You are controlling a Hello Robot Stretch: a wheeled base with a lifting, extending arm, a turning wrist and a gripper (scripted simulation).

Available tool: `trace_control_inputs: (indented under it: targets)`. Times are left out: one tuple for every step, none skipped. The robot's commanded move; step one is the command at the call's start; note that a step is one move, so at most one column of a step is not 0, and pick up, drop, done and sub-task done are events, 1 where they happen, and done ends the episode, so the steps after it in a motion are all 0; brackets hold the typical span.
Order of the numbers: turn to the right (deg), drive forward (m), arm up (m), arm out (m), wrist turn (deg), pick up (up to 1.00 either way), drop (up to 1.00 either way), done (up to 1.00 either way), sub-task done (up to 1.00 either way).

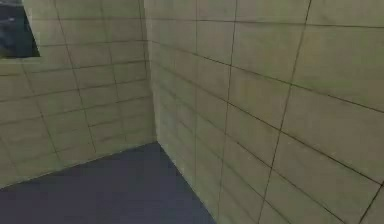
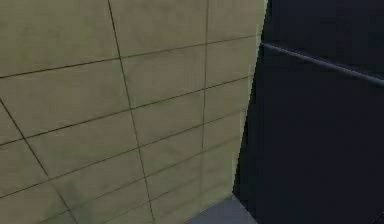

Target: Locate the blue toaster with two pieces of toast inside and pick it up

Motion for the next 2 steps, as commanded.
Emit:
trace_control_inputs:
  targets:
    - [-45.0,0.0,0.0,0.0,0.0,0.0,0.0,0.0,0.0]
    - [-45.0,0.0,0.0,0.0,0.0,0.0,0.0,0.0,0.0]
